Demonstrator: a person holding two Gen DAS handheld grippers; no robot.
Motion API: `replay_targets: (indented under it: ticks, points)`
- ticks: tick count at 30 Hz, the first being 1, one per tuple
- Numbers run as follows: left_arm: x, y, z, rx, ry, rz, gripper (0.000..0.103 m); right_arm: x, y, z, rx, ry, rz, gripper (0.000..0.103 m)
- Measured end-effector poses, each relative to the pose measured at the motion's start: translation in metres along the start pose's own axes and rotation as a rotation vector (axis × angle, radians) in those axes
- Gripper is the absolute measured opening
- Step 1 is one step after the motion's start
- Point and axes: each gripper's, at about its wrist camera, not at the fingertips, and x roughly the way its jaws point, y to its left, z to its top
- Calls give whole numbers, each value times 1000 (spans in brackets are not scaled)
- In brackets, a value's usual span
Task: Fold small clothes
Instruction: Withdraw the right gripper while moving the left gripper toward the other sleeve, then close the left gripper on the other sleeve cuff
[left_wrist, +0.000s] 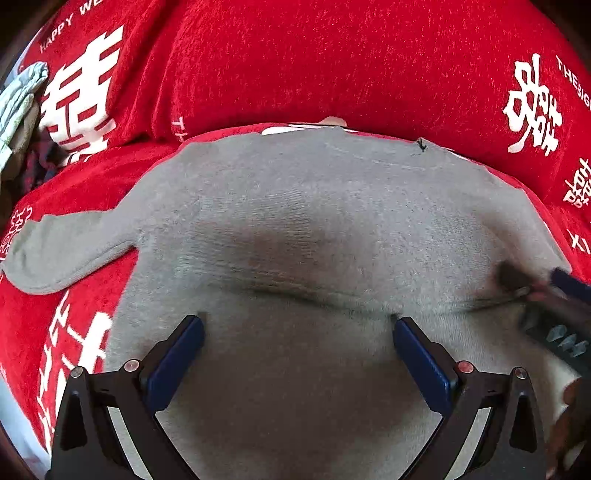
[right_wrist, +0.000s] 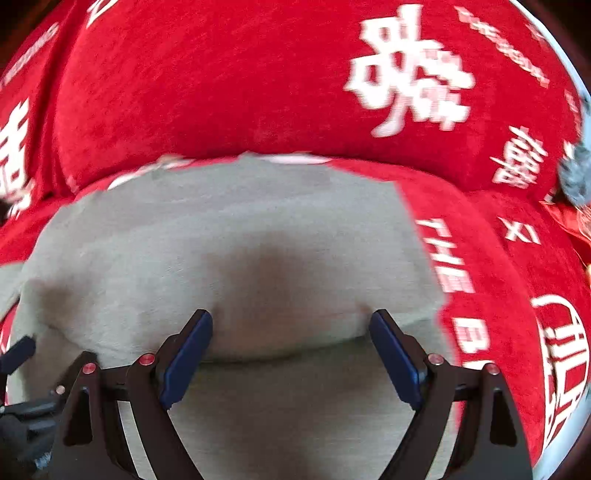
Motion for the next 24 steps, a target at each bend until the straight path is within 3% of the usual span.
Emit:
replay_targets:
  ticks: [5,9,14,17,20,24]
  points:
    - [-17,51,1,-110,-36,18,103,0,31,-4,-54,-13,8,90]
    - [-26,113,-4,-213,-56,106,103,0,52,-9,-93,-33,4,90]
    - [-32,234,-27,-456,-67,216,103,-1,64,-16,-105,-72,-26,90]
    - [-25,311,-42,-627,-40,231,103,-2,63,-18,-98,-80,-26,90]
    - [-20,377,-53,-788,-49,177,103,-3,64,-17,-104,-86,-41,90]
    - [-10,416,-33,-821,-87,51,103,-4,69,-17,-128,-95,-70,90]
